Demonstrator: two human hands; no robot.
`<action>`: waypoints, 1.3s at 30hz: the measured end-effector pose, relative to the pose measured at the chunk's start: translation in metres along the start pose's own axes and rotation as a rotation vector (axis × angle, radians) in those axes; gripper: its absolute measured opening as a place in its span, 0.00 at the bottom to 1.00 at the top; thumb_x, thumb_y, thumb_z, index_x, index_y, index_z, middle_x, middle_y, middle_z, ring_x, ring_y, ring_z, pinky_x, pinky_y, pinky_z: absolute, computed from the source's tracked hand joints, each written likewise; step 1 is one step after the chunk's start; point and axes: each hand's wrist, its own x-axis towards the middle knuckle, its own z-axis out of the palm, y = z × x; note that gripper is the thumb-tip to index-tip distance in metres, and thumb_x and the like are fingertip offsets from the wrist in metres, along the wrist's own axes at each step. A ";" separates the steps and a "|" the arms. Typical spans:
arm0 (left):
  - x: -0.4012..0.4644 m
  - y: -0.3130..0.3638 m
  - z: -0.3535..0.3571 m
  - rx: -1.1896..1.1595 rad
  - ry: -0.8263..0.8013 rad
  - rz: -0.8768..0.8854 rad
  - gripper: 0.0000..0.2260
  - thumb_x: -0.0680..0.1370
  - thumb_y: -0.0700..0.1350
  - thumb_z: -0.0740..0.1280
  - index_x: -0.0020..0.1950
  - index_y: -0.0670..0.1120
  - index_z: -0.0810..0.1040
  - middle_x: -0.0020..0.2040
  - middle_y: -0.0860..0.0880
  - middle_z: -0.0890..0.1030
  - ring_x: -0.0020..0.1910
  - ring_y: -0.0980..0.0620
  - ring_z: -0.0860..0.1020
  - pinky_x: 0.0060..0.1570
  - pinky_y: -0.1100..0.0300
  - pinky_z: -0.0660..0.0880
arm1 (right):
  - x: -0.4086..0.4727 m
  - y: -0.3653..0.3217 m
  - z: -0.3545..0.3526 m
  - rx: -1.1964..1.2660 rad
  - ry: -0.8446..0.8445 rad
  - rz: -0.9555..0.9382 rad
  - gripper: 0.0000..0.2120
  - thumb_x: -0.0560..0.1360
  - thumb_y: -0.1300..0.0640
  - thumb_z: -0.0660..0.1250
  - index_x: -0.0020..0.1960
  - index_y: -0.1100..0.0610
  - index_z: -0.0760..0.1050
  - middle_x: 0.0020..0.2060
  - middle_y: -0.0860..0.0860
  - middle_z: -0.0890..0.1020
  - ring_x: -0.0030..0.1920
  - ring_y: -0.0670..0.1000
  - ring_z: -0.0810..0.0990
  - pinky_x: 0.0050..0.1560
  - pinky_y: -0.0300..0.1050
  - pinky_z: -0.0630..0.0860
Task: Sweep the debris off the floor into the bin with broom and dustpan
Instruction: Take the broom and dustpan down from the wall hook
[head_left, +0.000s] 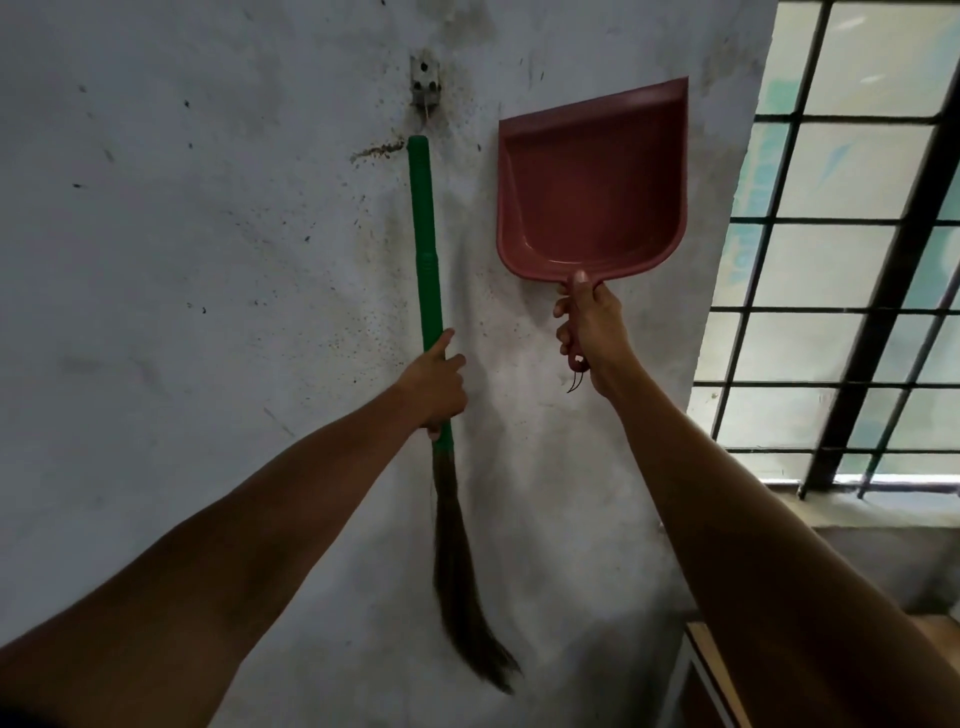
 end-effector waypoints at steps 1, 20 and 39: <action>-0.003 -0.004 -0.006 0.006 0.026 0.003 0.24 0.73 0.69 0.73 0.62 0.56 0.84 0.61 0.51 0.83 0.74 0.42 0.70 0.76 0.24 0.42 | 0.000 0.001 0.001 -0.001 0.009 0.004 0.26 0.88 0.41 0.56 0.63 0.65 0.73 0.41 0.49 0.79 0.29 0.46 0.74 0.28 0.43 0.72; -0.099 -0.045 -0.045 -0.209 -0.081 -0.350 0.20 0.83 0.63 0.61 0.63 0.50 0.79 0.56 0.47 0.82 0.55 0.46 0.81 0.58 0.47 0.72 | -0.066 0.048 0.007 0.011 -0.028 0.105 0.27 0.87 0.39 0.57 0.60 0.63 0.76 0.38 0.50 0.78 0.28 0.47 0.73 0.27 0.44 0.71; -0.233 0.171 0.148 -0.863 -0.674 -0.424 0.28 0.81 0.71 0.59 0.62 0.47 0.79 0.43 0.49 0.77 0.46 0.48 0.79 0.48 0.51 0.74 | -0.258 0.218 0.060 -0.155 -0.494 0.532 0.27 0.84 0.35 0.60 0.51 0.58 0.81 0.35 0.50 0.79 0.29 0.50 0.73 0.27 0.43 0.69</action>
